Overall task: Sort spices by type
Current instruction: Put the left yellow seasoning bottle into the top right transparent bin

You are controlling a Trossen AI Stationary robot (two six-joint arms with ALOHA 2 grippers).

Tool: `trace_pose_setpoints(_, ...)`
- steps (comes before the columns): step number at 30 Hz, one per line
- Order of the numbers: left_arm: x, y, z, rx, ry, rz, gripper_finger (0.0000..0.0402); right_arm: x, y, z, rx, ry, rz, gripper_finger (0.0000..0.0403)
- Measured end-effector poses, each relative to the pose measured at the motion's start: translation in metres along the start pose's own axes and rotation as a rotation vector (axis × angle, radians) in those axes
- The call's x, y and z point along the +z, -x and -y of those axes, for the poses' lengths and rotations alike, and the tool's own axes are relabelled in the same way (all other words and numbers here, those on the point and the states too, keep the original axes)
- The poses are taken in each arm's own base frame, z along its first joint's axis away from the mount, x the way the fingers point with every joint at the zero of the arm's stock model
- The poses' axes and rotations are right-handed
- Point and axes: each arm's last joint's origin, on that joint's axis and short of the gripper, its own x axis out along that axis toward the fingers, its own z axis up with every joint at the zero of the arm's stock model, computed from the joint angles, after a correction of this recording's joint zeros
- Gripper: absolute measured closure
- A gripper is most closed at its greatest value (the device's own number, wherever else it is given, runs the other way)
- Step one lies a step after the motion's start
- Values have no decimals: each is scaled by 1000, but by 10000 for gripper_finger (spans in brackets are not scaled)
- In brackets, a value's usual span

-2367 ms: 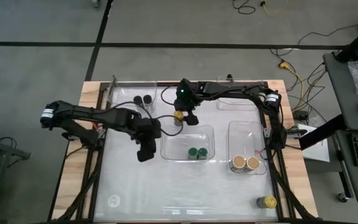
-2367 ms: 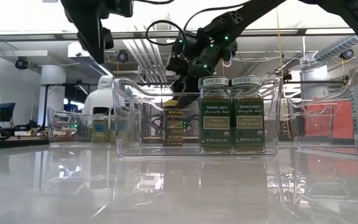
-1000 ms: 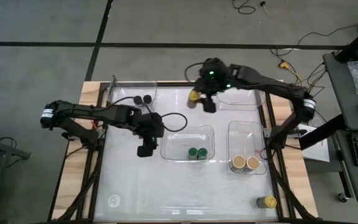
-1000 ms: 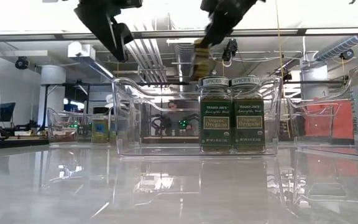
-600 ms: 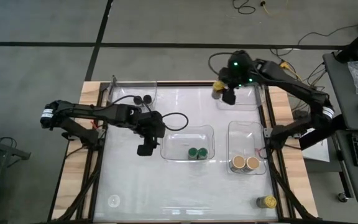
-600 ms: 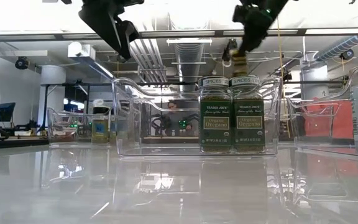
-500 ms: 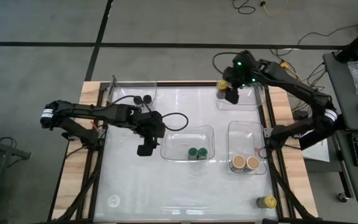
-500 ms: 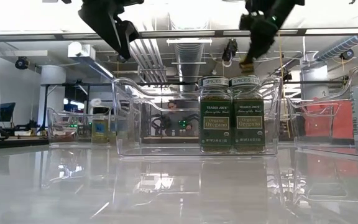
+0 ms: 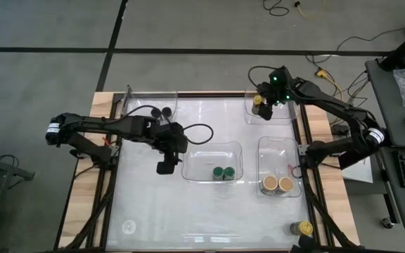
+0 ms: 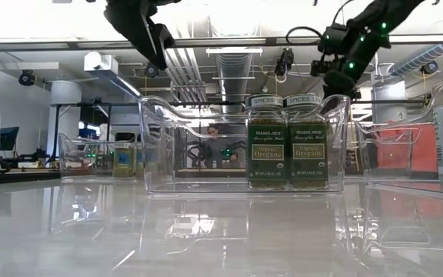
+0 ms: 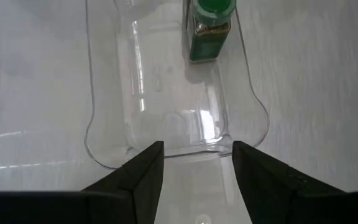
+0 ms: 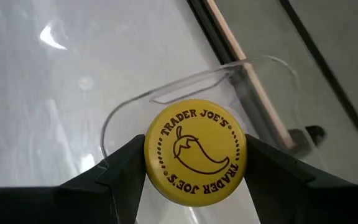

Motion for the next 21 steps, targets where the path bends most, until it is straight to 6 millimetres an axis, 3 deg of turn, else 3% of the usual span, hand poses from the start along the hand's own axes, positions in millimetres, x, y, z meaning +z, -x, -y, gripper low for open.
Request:
trace_pose_setpoints(12, 3, 2, 0, 4, 34, 28, 227, -27, -19, 13, 60, -9, 92, 177)
trace_pose_setpoints(21, 8, 1, -2, 37, 31, 68, 227, -31, -42, 14, 161, -19, 93, 173)
